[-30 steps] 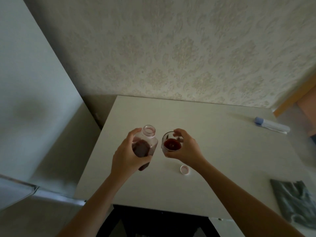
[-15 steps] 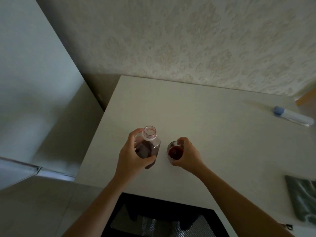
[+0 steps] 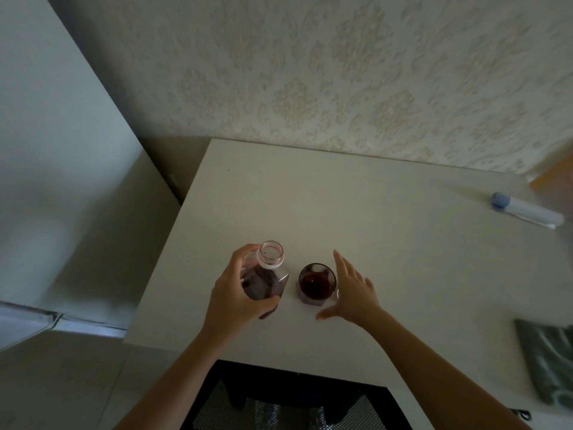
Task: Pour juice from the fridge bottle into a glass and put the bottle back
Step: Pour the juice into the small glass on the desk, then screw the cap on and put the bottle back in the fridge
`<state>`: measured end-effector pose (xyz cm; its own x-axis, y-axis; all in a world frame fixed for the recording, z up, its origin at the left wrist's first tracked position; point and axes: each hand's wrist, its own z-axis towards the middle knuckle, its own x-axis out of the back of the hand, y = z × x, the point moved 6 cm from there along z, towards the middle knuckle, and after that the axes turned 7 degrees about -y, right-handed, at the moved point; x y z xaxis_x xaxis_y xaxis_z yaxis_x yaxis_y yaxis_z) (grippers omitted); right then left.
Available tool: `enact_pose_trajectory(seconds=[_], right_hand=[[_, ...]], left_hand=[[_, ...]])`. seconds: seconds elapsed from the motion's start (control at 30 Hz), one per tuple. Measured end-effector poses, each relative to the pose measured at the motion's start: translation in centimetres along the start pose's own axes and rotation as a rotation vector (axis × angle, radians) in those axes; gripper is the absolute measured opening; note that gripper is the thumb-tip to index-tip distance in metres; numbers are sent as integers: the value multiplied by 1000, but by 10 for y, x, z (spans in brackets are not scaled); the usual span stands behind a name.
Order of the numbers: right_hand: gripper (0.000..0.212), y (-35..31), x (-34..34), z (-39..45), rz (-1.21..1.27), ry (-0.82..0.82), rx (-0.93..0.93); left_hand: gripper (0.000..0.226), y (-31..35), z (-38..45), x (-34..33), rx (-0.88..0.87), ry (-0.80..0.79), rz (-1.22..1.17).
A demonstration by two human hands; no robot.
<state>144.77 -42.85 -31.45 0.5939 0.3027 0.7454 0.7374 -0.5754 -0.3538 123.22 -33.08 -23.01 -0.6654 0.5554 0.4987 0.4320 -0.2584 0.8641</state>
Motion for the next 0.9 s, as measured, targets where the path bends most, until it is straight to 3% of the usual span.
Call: enact_pose_trajectory(seconds=[0.17,0.3,0.43,0.5,0.6,0.73,0.9], right_hand=[[67,19,-1,-4,-196,41,-41],[33,22,-13,-6,-267,37,-3],[28,19,0,-13,-152,141,-23],[28,9,31,-19,122,308,-6],[21,-24,90,-34,570,476,161],[25,-78,134,-61,1011,385,434],[26,-104,146,-87,1122,249,610]], left_hand=[[88,6,1,-1,-11,-18,-7],[87,11,-2,0,-2,5,-5],[86,17,-5,-1,0,-8,0],[87,23,-4,-1,-21,-18,15],[87,33,1,-2,-61,-34,49],[88,46,10,-1,-106,-34,63],[90,63,18,7,-158,-45,129]])
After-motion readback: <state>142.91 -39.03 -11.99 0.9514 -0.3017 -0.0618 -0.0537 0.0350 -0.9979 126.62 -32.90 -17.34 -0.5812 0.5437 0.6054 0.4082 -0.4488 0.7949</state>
